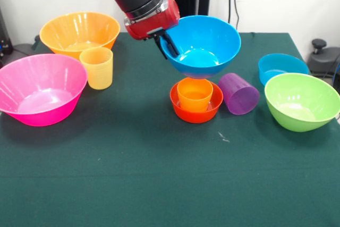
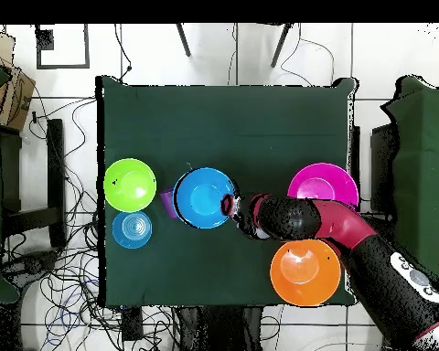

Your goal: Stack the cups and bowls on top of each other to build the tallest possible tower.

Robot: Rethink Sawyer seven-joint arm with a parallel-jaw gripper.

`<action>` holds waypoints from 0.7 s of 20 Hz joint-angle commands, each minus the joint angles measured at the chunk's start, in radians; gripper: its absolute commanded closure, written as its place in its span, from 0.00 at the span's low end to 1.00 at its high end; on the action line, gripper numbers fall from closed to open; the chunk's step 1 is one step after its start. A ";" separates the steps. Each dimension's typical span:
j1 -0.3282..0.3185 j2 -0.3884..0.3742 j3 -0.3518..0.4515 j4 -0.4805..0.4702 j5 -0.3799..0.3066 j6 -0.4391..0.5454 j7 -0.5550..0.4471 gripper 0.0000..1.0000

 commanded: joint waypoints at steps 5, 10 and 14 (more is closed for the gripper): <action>0.051 0.027 -0.011 0.056 -0.051 -0.091 -0.002 1.00; 0.054 0.019 -0.023 0.067 -0.065 -0.110 -0.008 1.00; 0.072 0.002 -0.035 0.069 -0.057 -0.124 0.012 0.00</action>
